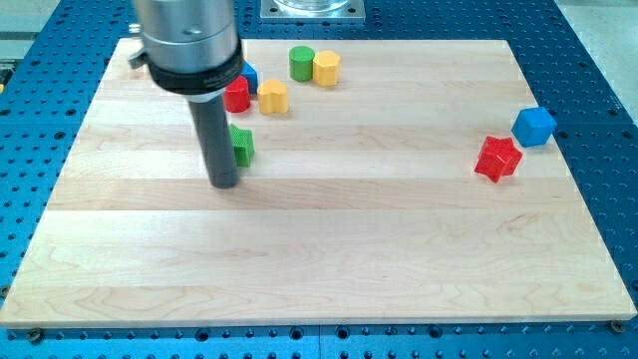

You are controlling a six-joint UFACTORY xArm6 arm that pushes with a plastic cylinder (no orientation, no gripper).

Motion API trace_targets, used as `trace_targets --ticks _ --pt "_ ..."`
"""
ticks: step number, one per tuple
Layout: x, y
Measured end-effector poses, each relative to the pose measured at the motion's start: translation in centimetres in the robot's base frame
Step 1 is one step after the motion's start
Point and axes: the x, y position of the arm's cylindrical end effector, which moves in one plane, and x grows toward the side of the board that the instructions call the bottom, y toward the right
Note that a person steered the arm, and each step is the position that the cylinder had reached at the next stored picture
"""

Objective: Push green star into heart

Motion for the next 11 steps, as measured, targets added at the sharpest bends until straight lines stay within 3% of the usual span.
trace_targets --ticks 1,2,4,5,6,8,9,10,11 --pt "4.3 -0.7" --pt "4.3 -2.6" --pt "-5.1 6.4" --pt "-6.9 9.3" --pt "-7.3 9.2" --pt "0.8 3.6" --pt "2.1 -0.4" --pt "0.3 -1.7" --pt "-4.7 0.7"
